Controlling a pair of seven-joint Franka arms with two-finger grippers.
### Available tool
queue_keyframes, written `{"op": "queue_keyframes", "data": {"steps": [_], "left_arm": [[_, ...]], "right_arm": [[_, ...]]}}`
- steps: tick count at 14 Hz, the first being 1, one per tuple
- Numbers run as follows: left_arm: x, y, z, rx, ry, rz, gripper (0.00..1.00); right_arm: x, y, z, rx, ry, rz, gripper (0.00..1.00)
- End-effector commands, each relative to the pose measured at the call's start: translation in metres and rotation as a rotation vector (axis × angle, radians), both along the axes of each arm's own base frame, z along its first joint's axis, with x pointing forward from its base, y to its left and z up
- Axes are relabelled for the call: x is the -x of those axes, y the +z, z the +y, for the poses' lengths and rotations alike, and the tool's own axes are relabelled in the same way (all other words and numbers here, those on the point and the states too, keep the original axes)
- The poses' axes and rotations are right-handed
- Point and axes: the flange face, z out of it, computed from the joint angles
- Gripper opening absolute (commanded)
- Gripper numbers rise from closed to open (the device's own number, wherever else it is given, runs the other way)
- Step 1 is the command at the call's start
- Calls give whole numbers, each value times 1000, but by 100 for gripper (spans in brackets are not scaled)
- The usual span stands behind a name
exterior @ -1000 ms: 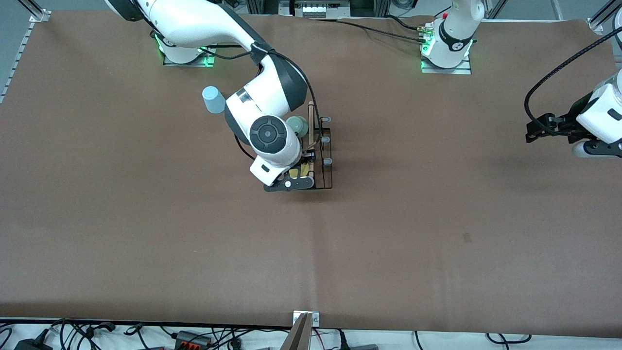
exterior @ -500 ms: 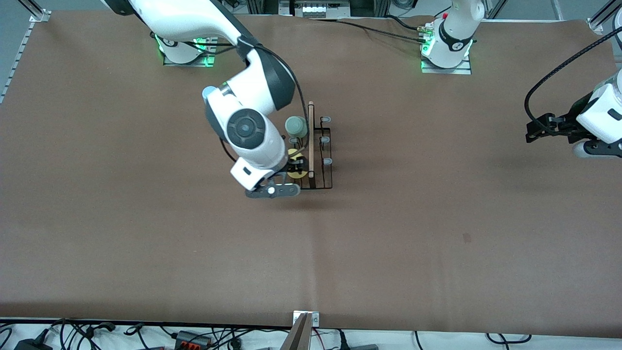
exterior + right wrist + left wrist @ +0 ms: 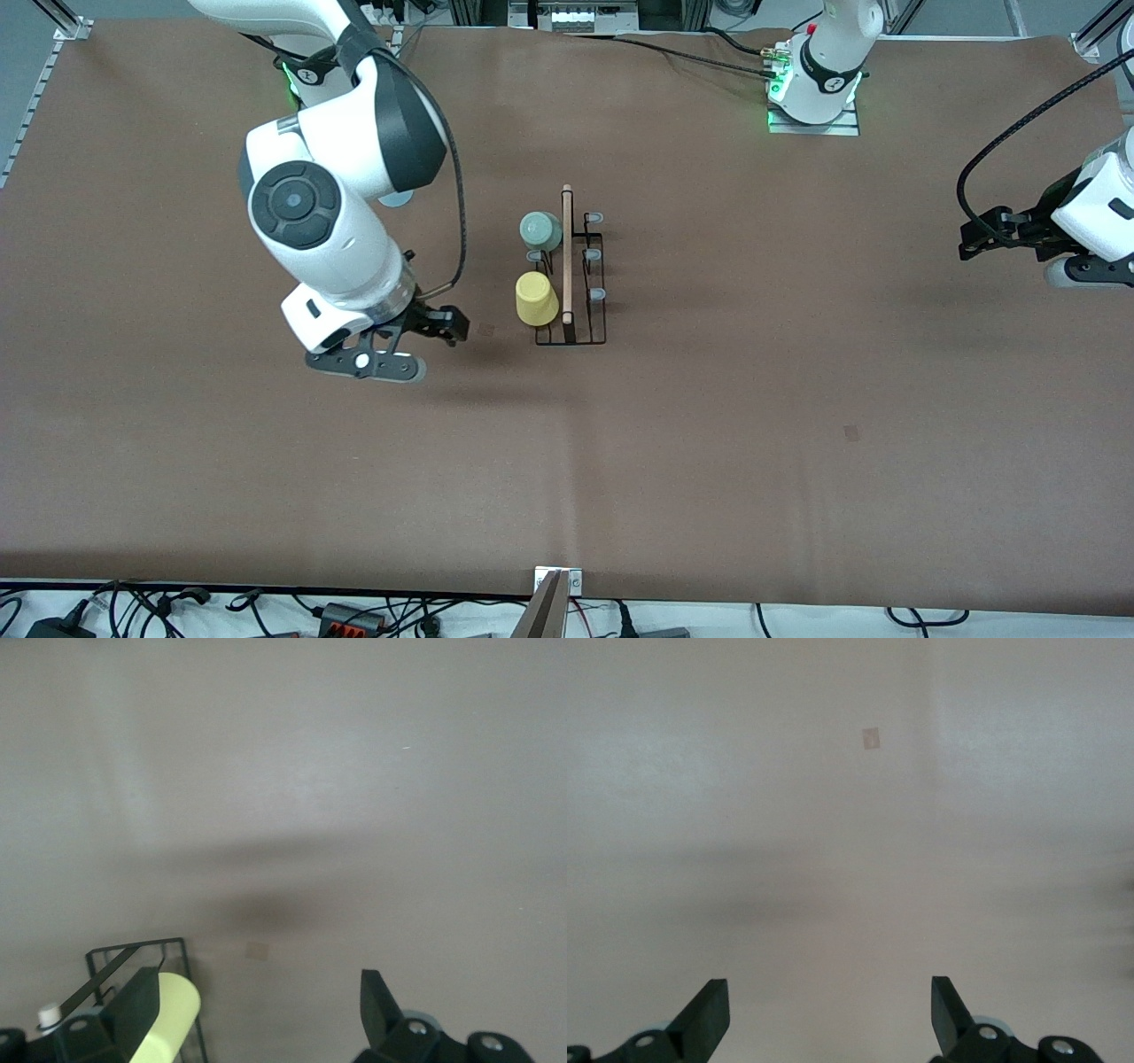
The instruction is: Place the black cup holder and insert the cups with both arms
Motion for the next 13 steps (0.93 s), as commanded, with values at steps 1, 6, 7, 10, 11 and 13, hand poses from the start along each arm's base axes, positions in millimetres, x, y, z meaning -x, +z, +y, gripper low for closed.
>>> {"op": "queue_keyframes", "data": {"steps": [1, 6, 7, 10, 11, 13], "left_arm": [[1, 7, 3, 5, -17, -1, 100], [1, 6, 3, 5, -17, 1, 100], [1, 7, 3, 5, -17, -1, 100], [1, 7, 3, 5, -17, -1, 100], [1, 7, 3, 5, -17, -1, 100], [1, 7, 3, 5, -17, -1, 100]], "right_arm": [[2, 18, -13, 18, -11, -16, 100], [-22, 56, -131, -5, -26, -41, 100], [-20, 63, -161, -20, -51, -37, 100], [-6, 81, -253, -65, -59, -24, 100], [-2, 87, -277, -55, -31, -30, 100], [7, 97, -320, -49, 23, -34, 100]]}}
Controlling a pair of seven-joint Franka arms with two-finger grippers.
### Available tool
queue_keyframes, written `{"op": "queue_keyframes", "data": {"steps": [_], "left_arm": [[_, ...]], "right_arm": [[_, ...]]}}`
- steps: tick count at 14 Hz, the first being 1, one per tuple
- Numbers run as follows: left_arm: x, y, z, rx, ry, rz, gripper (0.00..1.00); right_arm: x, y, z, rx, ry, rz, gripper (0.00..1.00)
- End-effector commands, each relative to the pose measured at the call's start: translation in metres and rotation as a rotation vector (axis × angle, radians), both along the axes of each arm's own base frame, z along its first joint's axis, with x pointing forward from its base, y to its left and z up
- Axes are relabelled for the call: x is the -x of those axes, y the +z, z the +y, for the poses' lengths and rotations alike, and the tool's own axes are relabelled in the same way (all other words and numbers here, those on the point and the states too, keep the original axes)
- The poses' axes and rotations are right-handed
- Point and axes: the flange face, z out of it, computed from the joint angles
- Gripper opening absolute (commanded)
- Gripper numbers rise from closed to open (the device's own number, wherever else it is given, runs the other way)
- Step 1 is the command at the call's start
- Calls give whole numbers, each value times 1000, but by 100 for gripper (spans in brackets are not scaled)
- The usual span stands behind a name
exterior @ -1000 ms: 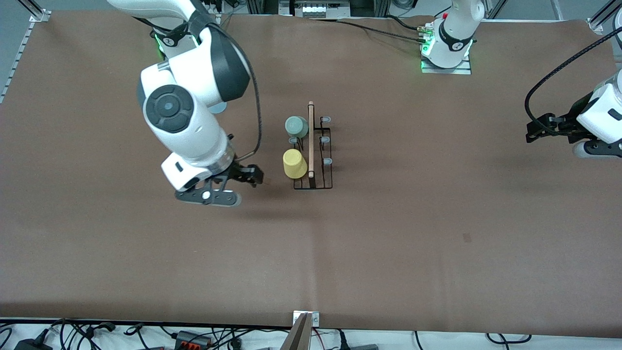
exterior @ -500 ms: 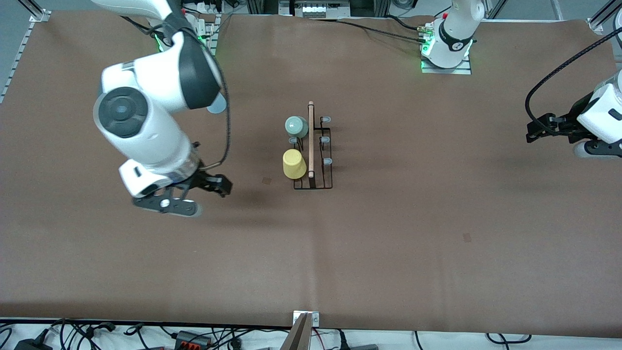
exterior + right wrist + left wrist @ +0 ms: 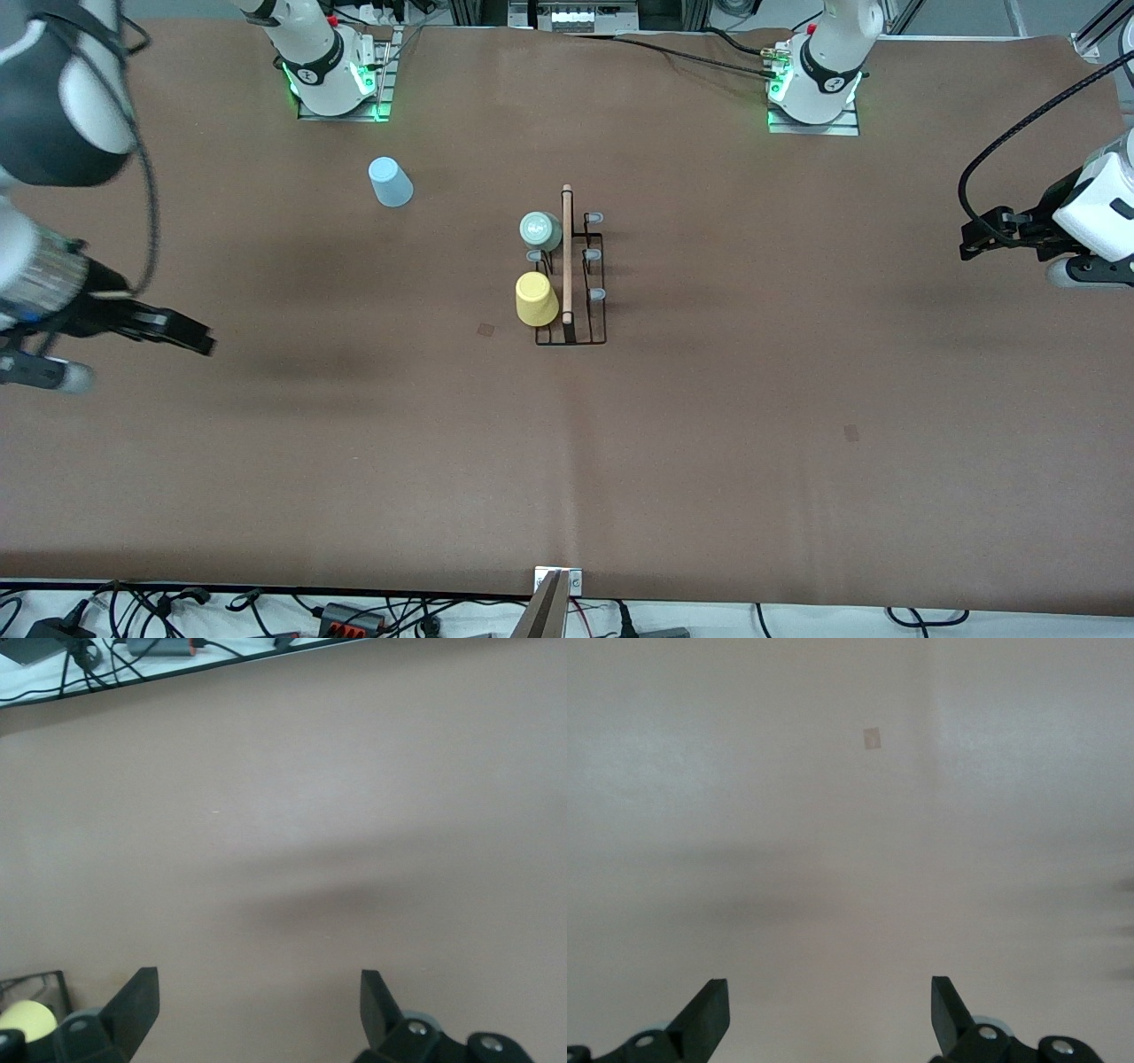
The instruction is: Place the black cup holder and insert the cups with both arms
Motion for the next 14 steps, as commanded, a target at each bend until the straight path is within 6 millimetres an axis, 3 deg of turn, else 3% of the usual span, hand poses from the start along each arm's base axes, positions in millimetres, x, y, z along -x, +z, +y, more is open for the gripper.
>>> {"op": "queue_keyframes", "data": {"steps": [1, 6, 12, 14], "left_arm": [[1, 7, 2, 5, -18, 0, 100], [1, 7, 2, 5, -18, 0, 100], [1, 7, 2, 5, -18, 0, 100], [1, 7, 2, 5, -18, 0, 100]], "right_arm": [[23, 11, -30, 9, 85, 2, 100], [55, 17, -42, 27, 112, 46, 100], [128, 13, -42, 56, 139, 59, 100], [133, 22, -42, 57, 156, 49, 100]]}}
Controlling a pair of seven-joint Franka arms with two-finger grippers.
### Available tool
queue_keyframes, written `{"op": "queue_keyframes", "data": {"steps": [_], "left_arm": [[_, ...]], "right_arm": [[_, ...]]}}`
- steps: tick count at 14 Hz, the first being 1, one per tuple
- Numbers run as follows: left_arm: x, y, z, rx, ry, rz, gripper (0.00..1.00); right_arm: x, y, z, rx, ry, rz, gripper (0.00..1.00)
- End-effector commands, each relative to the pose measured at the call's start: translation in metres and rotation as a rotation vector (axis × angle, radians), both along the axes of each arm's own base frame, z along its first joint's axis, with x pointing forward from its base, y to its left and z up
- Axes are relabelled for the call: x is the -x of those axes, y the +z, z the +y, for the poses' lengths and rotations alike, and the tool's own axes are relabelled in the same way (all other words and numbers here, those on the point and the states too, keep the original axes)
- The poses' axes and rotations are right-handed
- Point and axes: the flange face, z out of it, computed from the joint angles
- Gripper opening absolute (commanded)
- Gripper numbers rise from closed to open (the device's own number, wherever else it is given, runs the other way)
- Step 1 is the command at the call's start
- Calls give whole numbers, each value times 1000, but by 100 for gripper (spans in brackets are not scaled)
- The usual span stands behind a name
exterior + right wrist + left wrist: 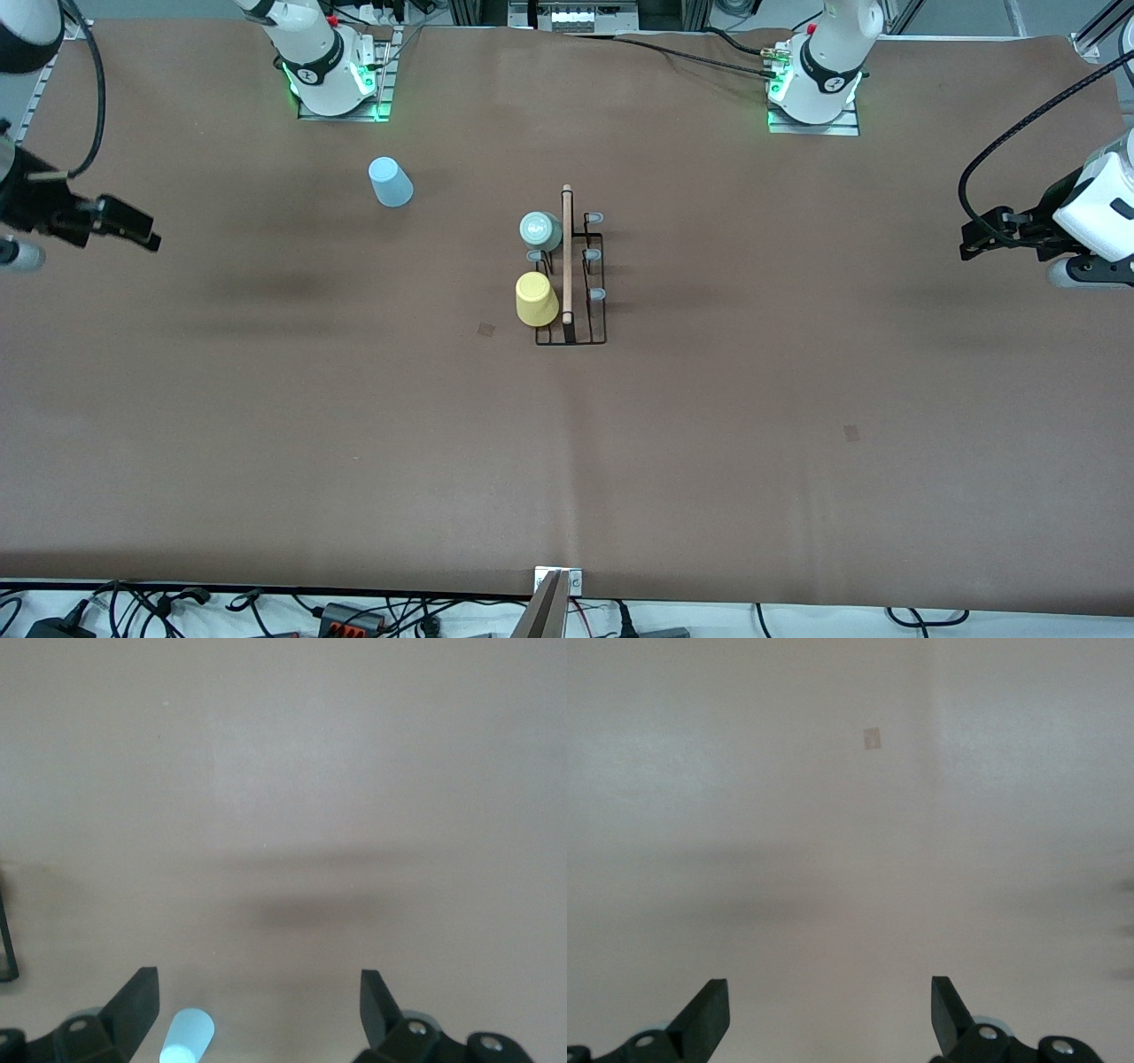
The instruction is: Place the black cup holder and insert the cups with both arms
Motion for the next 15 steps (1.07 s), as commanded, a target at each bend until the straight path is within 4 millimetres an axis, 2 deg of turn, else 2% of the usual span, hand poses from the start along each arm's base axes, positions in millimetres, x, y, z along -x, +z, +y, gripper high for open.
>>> {"op": "queue_keyframes", "data": {"steps": [1, 10, 15], "left_arm": [[1, 7, 2, 5, -19, 0, 100], [1, 7, 2, 5, -19, 0, 100], [1, 7, 2, 4, -19, 0, 100]], "right_arm": [[17, 6, 0, 15, 46, -25, 100], [14, 10, 10, 16, 52, -39, 100], [14, 9, 6, 15, 45, -33, 100]]}}
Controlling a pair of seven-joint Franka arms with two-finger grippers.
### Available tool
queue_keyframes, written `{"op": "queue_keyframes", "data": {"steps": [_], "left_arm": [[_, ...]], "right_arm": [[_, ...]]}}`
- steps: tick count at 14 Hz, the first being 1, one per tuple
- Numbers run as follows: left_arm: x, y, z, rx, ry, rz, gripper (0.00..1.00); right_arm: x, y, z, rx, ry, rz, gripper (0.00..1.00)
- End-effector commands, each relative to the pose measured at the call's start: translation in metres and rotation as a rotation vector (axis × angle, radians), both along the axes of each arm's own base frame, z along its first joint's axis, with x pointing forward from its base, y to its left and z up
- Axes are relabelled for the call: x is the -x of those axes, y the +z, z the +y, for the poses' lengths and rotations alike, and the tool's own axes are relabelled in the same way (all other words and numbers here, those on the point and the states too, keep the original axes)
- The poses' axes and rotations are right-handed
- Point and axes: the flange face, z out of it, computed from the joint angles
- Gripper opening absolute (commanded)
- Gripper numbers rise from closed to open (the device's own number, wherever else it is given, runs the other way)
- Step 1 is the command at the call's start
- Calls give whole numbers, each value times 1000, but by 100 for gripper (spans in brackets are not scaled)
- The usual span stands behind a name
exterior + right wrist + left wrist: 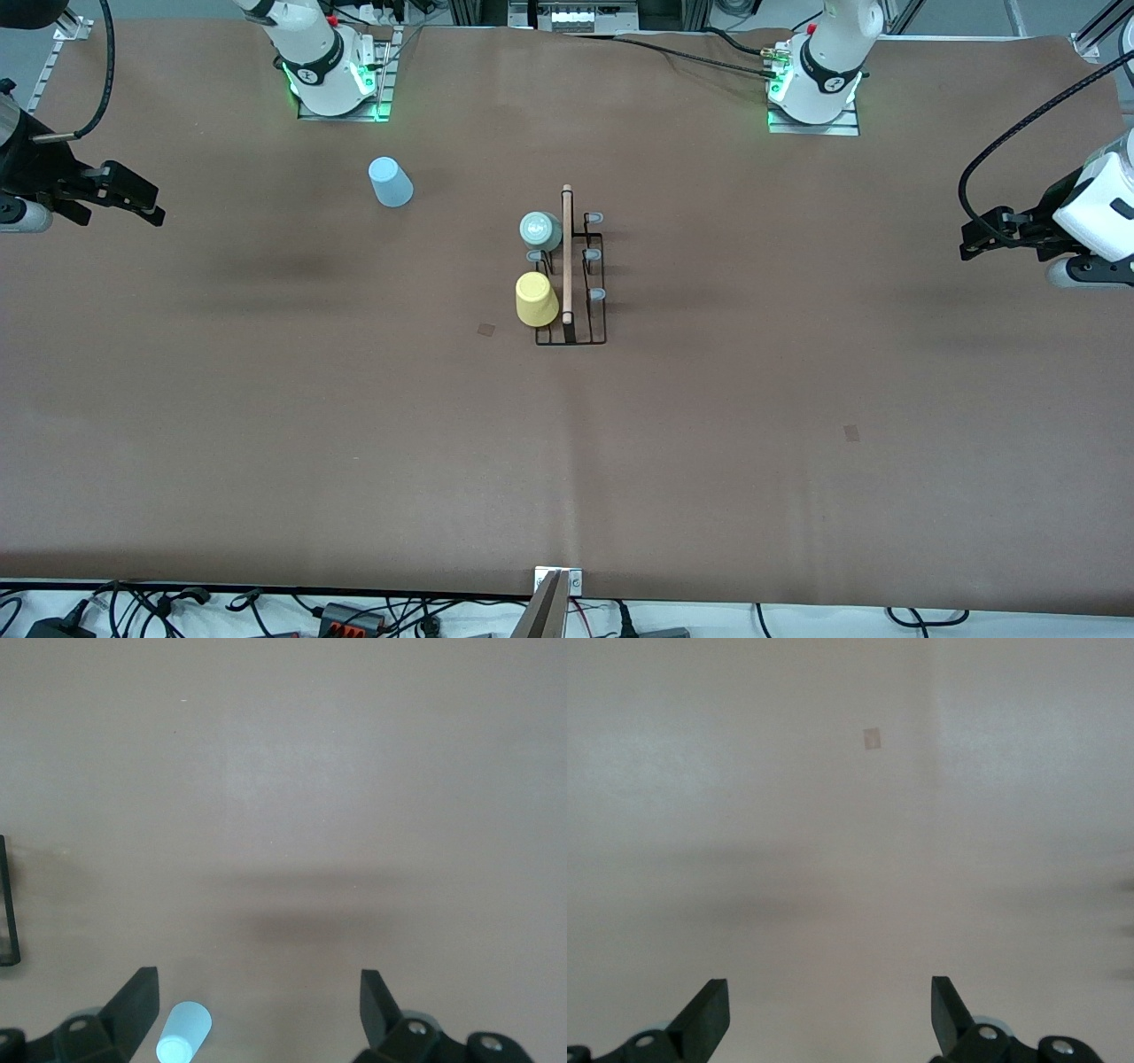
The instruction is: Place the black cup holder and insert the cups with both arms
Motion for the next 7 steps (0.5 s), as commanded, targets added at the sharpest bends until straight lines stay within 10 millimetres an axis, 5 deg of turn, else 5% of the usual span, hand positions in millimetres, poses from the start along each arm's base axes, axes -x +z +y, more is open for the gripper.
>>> {"op": "queue_keyframes", "data": {"steps": [1, 7], "left_arm": [[1, 7, 2, 5, -19, 0, 100], [1, 7, 2, 5, -19, 0, 100]], "right_arm": [[2, -2, -2, 15, 3, 0, 100], [3, -1, 1, 15, 13, -3, 100]]}}
